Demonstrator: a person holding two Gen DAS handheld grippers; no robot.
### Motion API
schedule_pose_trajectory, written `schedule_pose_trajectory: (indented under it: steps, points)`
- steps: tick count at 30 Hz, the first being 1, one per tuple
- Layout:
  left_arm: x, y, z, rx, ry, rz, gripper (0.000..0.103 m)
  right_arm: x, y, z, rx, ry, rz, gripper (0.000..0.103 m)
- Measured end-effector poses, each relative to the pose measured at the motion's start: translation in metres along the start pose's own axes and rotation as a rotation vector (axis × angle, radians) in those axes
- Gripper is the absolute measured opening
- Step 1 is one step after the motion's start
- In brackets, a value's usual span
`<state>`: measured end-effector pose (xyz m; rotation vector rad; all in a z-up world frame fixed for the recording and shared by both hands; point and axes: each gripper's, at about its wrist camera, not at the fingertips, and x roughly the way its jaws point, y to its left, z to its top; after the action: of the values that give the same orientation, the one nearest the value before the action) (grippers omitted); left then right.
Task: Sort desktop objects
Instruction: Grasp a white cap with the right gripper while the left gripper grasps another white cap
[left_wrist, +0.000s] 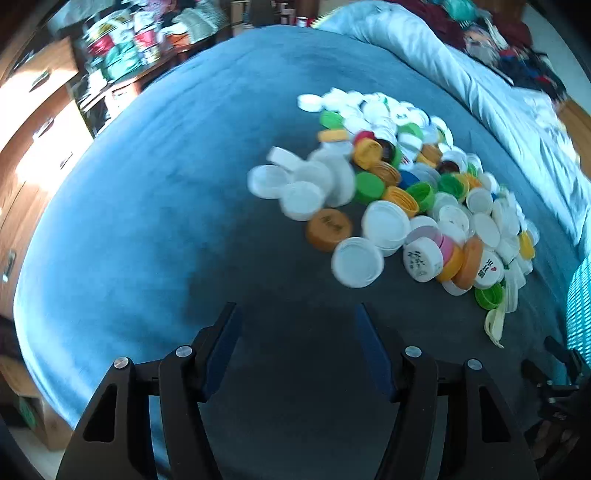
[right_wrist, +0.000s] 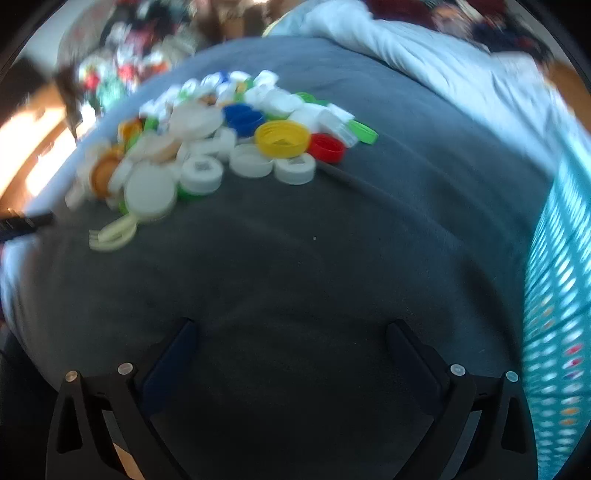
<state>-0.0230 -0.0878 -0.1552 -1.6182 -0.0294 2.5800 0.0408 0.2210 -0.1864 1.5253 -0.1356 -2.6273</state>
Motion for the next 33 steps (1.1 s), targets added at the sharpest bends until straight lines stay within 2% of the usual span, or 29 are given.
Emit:
schedule_pose_trajectory:
  steps: [2, 6, 8, 9, 11, 13, 15, 18, 20, 23, 26, 30, 31, 32, 33]
  points:
    - [0.004, -0.005, 0.001, -0.002, 0.002, 0.001, 0.043, 0.000, 0.002, -0.002, -0.027, -0.009, -0.006, 0.103]
    - [0.003, -0.009, 0.006, 0.008, -0.024, -0.006, 0.043, 0.000, -0.001, -0.007, -0.017, -0.032, 0.010, 0.103]
    - [0.004, -0.012, 0.011, 0.003, -0.036, -0.035, 0.042, -0.002, -0.001, -0.010, -0.021, -0.043, 0.006, 0.103]
    - [0.004, -0.015, 0.011, 0.010, -0.038, -0.042, 0.033, -0.003, 0.002, -0.009, -0.022, -0.041, 0.002, 0.103]
    - [0.009, -0.022, 0.014, 0.038, -0.035, -0.031, 0.022, -0.010, 0.004, -0.005, -0.010, -0.052, 0.001, 0.103]
    - [0.009, -0.025, 0.014, 0.039, -0.045, -0.017, 0.022, -0.017, 0.009, -0.001, -0.007, -0.086, 0.037, 0.101]
    - [0.005, -0.025, 0.013, 0.037, -0.058, -0.004, 0.021, -0.029, 0.013, 0.004, -0.020, -0.129, 0.101, 0.096]
    - [-0.006, -0.021, 0.011, 0.028, -0.078, -0.009, 0.021, -0.032, 0.028, 0.024, -0.045, -0.151, 0.199, 0.081]
    - [-0.008, -0.018, 0.012, 0.018, -0.074, -0.016, 0.021, -0.020, 0.032, 0.037, -0.016, -0.126, 0.268, 0.072]
    - [-0.010, -0.014, 0.015, 0.008, -0.071, -0.026, 0.021, 0.007, 0.033, 0.050, 0.057, -0.057, 0.409, 0.070]
    - [-0.011, -0.011, 0.019, -0.001, -0.067, -0.039, 0.021, 0.020, 0.041, 0.056, 0.075, -0.043, 0.434, 0.070]
    - [-0.006, -0.006, 0.021, -0.024, -0.051, -0.059, 0.021, 0.023, 0.049, 0.062, 0.059, -0.049, 0.404, 0.070]
    - [-0.005, -0.006, 0.021, -0.024, -0.048, -0.058, 0.021, 0.022, 0.053, 0.062, 0.037, -0.054, 0.378, 0.060]
    - [-0.004, -0.006, 0.020, -0.024, -0.044, -0.058, 0.021, 0.022, 0.053, 0.062, 0.024, -0.050, 0.374, 0.044]
    - [-0.003, -0.006, 0.020, -0.025, -0.041, -0.061, 0.021, 0.024, 0.054, 0.063, 0.020, -0.038, 0.387, 0.043]
